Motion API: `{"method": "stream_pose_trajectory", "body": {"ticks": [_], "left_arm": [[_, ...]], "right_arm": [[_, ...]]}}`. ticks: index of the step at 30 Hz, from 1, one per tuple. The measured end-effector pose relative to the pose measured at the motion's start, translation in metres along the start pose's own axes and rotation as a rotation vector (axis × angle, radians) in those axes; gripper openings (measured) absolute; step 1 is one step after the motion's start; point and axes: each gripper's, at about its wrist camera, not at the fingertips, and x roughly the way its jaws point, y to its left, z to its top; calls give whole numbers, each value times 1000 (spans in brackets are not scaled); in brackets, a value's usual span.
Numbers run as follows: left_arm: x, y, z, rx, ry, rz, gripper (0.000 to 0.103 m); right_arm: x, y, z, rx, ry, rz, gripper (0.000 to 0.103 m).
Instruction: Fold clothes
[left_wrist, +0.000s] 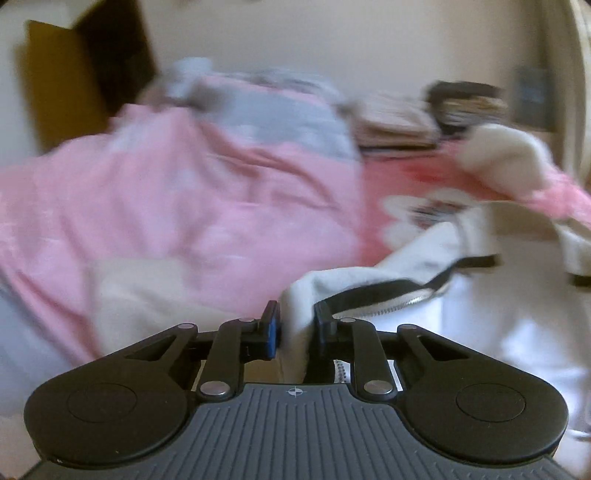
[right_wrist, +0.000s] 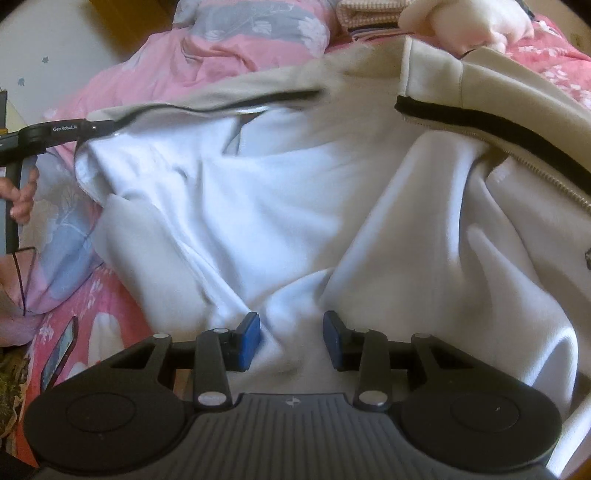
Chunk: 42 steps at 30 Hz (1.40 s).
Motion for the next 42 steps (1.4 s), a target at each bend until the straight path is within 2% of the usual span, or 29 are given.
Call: {"method": "stream_pose_trajectory", "body": {"ticks": [3, 5, 7, 10, 12, 13, 15, 16, 18, 21, 24, 30, 32, 34, 38, 40, 42], "left_arm": [[20, 15, -7, 20, 8, 112, 19], [39, 28, -18, -12, 82, 150, 22], [61, 41, -31, -72, 181, 164, 26], [59, 53, -32, -150, 194, 130, 31], [57, 61, -32, -202, 198, 106, 41], [51, 64, -28, -221, 184, 92, 45], [34, 71, -20, -251, 137, 65, 61], [24, 74, -15, -264, 104, 52, 65], [-3, 78, -6, -273, 6, 31, 79], [-31, 75, 3, -284, -121, 10, 91], [-35, 48, 9, -224, -109, -62, 90], [-3, -37, -13, -132, 80, -236, 83], [10, -57, -23, -131, 117, -268, 83], [20, -69, -34, -127, 142, -275, 81], [35, -71, -49, -122, 178, -224, 76], [37, -65, -53, -141, 179, -209, 75], [38, -58, -56, -165, 182, -199, 74]], "right_arm": [[1, -1, -1, -6, 0, -2, 39], [1, -3, 1, -8, 1, -2, 39], [1, -5, 2, -11, 2, -2, 39], [1, -7, 3, -14, 5, -2, 39], [0, -8, 4, -17, 9, -5, 40], [-1, -8, 3, -17, 19, -12, 40], [-3, -10, 4, -15, 21, -10, 40], [-3, -9, 5, -13, 23, -10, 41], [-1, -7, 7, -10, 26, -10, 41], [3, -3, 10, -15, 32, -15, 42], [-3, 1, 21, -5, 38, -1, 43], [-25, 9, 91, 27, -123, 165, 43], [-17, 12, 117, 34, -138, 178, 43], [6, 13, 142, 20, -118, 153, 43], [64, 7, 177, 24, -96, 113, 39], [96, 6, 188, 2, -60, 89, 35], [128, 6, 199, -19, -23, 65, 24]]}}
